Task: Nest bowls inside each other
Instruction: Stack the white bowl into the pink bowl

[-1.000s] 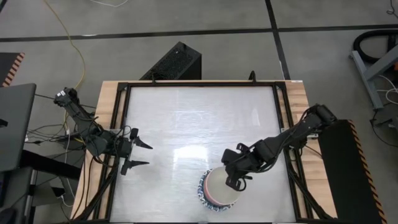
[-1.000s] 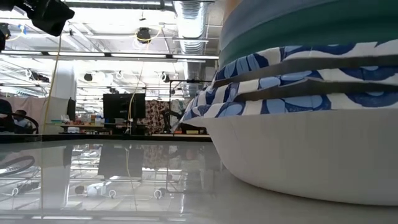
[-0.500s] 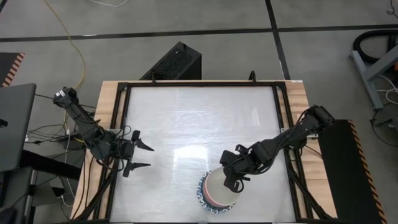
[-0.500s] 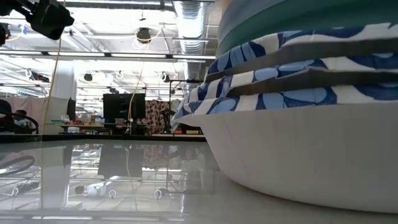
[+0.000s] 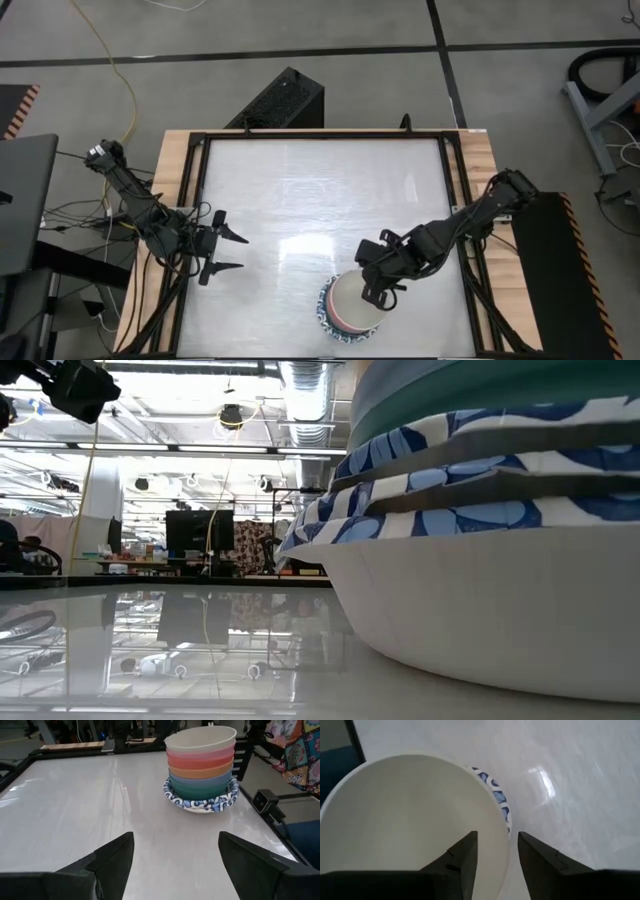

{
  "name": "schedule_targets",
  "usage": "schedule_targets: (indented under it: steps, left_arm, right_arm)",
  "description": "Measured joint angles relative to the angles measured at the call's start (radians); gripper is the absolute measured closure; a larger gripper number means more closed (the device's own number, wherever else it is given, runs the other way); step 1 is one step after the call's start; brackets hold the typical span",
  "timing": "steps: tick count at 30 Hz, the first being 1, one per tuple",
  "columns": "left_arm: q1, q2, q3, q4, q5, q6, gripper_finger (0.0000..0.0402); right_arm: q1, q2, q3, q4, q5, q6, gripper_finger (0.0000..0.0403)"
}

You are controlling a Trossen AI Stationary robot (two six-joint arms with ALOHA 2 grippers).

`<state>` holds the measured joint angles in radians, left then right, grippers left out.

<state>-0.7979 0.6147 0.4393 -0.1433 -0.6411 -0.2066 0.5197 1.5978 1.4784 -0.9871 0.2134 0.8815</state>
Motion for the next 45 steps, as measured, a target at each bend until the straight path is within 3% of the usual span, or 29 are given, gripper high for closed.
schedule_targets:
  steps: [7, 14, 20, 33, 45]
  left_arm:
    - [0.0, 0.0, 0.0, 0.0, 0.0, -0.001, 0.0122]
    - [0.0, 0.0, 0.0, 0.008, 0.0, -0.012, 0.0122]
    - [0.0, 0.001, 0.0, 0.032, -0.001, -0.022, 0.0122]
    - [0.0, 0.001, 0.0, 0.044, -0.026, -0.019, 0.0122]
    - [0.0, 0.059, 0.0, 0.065, -0.02, -0.02, 0.0122]
  right_arm:
    - [0.119, 0.006, 0.007, -0.034, 0.171, 0.064, 0.0297]
    - [0.333, 0.011, -0.014, -0.037, 0.516, 0.238, 0.0387]
    - [0.438, 0.04, -0.1, 0.041, 0.699, 0.355, 0.0388]
    - [0.433, 0.191, -0.109, 0.064, 0.734, 0.396, 0.0393]
    - [0.434, 0.19, 0.086, 0.061, 0.77, 0.147, 0.0393]
